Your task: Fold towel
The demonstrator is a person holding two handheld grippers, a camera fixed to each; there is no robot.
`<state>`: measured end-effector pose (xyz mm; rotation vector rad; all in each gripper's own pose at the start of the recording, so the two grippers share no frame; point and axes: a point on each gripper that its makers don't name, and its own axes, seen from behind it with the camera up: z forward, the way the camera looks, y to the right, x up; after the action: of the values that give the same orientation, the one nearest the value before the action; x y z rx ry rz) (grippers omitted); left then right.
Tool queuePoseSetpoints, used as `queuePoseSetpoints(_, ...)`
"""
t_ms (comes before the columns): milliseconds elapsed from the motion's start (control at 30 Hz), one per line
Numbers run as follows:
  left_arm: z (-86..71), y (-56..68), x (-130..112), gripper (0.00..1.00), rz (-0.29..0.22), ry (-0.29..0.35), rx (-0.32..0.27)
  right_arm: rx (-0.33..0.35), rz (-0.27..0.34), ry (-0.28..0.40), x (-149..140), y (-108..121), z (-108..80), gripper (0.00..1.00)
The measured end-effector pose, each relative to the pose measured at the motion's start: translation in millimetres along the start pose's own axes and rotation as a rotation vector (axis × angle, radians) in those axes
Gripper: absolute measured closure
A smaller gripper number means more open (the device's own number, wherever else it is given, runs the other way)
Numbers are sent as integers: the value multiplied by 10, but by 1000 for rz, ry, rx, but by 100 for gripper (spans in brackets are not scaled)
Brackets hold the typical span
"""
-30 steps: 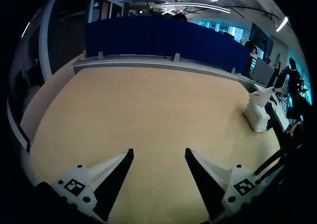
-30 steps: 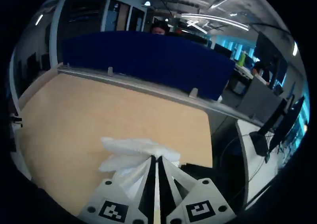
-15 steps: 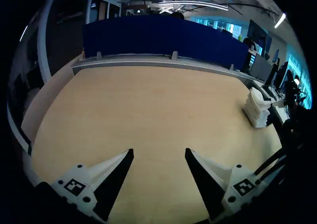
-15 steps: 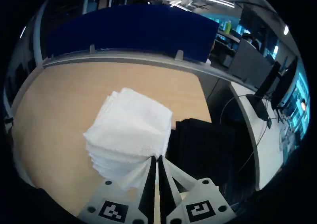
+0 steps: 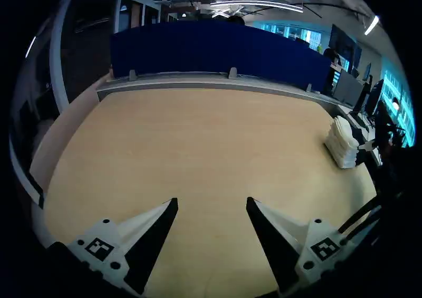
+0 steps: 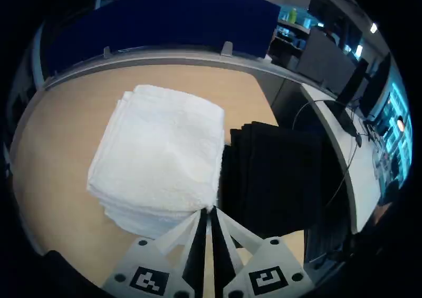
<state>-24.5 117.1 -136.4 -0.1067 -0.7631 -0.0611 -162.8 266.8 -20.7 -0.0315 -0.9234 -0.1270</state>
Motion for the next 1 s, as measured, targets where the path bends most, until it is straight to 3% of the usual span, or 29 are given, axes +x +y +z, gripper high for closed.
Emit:
queuePoseSetpoints(200, 14, 29, 16, 4, 7, 1, -9, -18, -9, 33, 46, 23, -113, 70)
queuePoseSetpoints(467, 29, 38, 23, 4, 10, 2, -18, -22, 13, 79, 115, 40, -271, 53)
queuePoseSetpoints(533, 29, 38, 29, 4, 10, 3, -19, -29, 14, 88, 131, 59, -309, 41)
queuePoseSetpoints(700, 31, 40, 30, 4, 4, 4, -23, -34, 15, 127, 246, 43, -388, 27)
queuePoseSetpoints(867, 35, 39, 20, 3, 5, 5, -23, 8, 14, 177, 435, -135, -423, 12)
queuePoseSetpoints(933, 33, 35, 16, 4, 6, 5, -22, 36, 15, 193, 509, -242, -427, 0)
queuePoseSetpoints(1000, 29, 29, 13, 4, 5, 5, -21, 65, 18, 206, 576, -347, -426, 0)
